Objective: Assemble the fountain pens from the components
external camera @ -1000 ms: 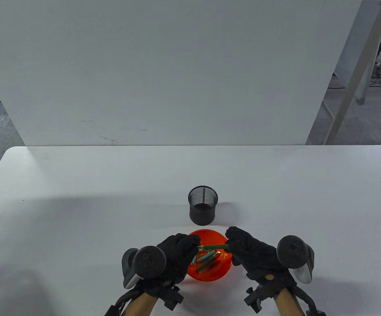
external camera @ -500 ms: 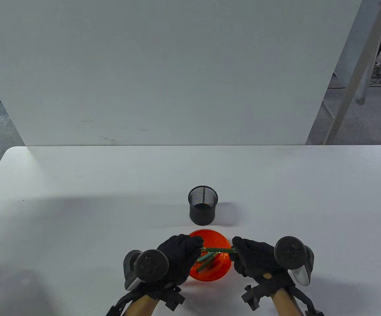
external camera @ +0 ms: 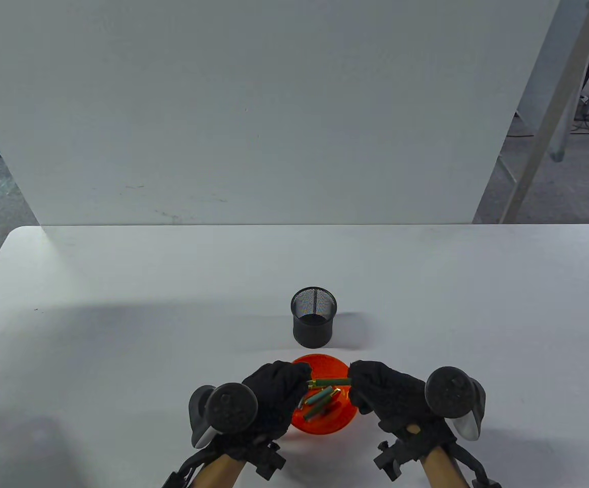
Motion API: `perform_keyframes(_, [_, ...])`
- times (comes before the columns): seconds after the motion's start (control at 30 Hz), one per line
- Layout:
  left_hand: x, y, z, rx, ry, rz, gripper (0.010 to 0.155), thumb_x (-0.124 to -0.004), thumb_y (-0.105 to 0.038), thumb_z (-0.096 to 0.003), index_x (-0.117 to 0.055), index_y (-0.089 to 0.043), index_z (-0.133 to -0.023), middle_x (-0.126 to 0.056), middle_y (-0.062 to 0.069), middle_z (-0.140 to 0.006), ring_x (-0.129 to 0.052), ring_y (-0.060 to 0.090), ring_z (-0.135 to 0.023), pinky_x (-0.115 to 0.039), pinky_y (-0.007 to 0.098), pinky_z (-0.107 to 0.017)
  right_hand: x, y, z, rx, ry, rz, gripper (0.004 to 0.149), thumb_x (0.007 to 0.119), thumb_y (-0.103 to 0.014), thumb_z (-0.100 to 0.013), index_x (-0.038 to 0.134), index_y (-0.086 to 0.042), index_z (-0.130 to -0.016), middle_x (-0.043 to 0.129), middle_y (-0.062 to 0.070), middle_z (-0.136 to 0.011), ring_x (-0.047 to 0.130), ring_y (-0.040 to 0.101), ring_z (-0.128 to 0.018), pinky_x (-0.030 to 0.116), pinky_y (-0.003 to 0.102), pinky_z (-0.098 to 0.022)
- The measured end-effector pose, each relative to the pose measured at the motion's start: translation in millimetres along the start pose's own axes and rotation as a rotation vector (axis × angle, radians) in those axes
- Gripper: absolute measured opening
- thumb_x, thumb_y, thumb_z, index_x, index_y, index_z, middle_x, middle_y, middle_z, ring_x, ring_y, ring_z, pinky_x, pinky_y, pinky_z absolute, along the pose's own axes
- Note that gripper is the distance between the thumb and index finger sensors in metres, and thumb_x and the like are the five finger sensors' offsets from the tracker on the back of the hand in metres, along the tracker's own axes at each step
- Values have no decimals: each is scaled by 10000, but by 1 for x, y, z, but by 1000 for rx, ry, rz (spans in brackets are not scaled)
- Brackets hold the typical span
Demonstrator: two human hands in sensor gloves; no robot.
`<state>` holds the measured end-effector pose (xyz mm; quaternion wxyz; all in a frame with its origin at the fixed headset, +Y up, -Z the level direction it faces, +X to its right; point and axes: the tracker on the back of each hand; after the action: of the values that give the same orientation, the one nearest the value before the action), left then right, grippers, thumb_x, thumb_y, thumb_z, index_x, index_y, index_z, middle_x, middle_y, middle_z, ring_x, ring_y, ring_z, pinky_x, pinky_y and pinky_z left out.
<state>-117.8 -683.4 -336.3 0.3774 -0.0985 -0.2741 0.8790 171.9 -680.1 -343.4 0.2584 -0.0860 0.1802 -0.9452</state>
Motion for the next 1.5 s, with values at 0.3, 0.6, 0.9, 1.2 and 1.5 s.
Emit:
perform_keyframes(0.3, [1,-2,0,-16,-11,-34,473,-694,-430,-555,-743,-258,-993,-838,-4,-854,-883,237,-737,-726,528,-638,2,10,0,51,-36,-75,644,555,-595,-569,902,-94,-775,1039,-23,-452,1039,177,-339,877,455,-389])
perform_keyframes(0.6, [-3,3,0,23,19,24,475,-690,-424,-557,-742,-245,-994,-838,4,-852,-882,243,-734,-725,532,-635,3,1,-1,-7,-40,-40,475,763,-459,-555,798,-154,-917,1003,-34,-696,1031,150,-506,868,432,-459])
perform_keyframes(0.9, [-5,-8,1,-26,-11,-87,474,-692,-439,-560,-734,-241,-989,-841,-6,-850,-891,231,-729,-738,515,-626,4,10,-2,96,-30,-158,437,727,-435,-576,815,-132,-878,997,-44,-623,1028,127,-486,873,424,-449])
perform_keyframes(1.2, [-3,21,1,103,10,-139,460,-728,-433,-557,-786,-250,-975,-867,13,-853,-903,266,-727,-743,525,-608,-26,24,3,170,168,-236,433,706,-436,-584,782,-159,-909,966,-35,-665,1002,155,-539,849,450,-484])
perform_keyframes(1.5, [-25,6,-36,104,254,-434,412,-833,-443,-527,-892,-290,-905,-834,-15,-884,-850,264,-801,-670,542,-689,-40,16,7,102,306,-383,435,693,-456,-592,775,-176,-914,962,-49,-672,1000,144,-546,848,441,-495])
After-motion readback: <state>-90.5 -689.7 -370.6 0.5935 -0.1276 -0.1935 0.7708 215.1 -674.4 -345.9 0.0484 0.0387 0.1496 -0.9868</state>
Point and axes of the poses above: the tracker on the back of each hand, its own y axis roughly to the little-finger side, its own z axis roughly from the fingertips to the wrist, x = y × z
